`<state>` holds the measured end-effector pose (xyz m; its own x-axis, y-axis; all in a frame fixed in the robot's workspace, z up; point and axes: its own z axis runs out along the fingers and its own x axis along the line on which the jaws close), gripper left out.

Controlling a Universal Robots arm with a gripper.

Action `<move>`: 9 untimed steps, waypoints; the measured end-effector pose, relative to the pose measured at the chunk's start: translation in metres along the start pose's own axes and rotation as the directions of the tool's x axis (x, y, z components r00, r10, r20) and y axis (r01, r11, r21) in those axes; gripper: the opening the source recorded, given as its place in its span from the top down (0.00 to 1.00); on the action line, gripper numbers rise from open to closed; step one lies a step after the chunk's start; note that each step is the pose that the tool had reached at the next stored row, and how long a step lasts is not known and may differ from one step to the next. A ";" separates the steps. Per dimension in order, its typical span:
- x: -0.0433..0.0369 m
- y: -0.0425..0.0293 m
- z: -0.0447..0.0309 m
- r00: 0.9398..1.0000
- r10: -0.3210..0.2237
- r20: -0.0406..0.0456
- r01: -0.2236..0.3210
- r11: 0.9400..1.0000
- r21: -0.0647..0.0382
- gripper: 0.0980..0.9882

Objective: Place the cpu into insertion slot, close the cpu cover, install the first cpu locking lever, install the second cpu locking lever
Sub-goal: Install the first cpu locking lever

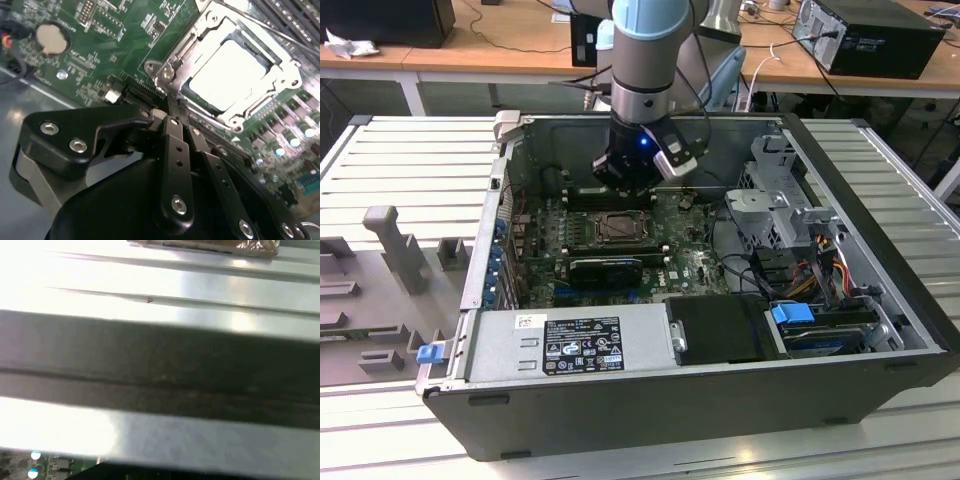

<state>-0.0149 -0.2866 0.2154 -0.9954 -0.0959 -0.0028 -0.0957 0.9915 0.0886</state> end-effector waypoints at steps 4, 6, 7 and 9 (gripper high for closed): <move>0.0001 0.0001 -0.0064 1.000 0.000 0.000 0.000 1.000 0.001 0.99; 0.0002 -0.0012 -0.0064 1.000 0.000 0.000 0.000 1.000 0.003 0.99; 0.0003 -0.0015 -0.0064 1.000 0.000 0.000 0.000 1.000 0.004 0.99; 0.0002 -0.0026 -0.0065 1.000 0.000 -0.001 0.000 1.000 0.004 0.99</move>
<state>-0.0148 -0.2897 0.2216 -0.9954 -0.0958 -0.0023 -0.0956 0.9918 0.0845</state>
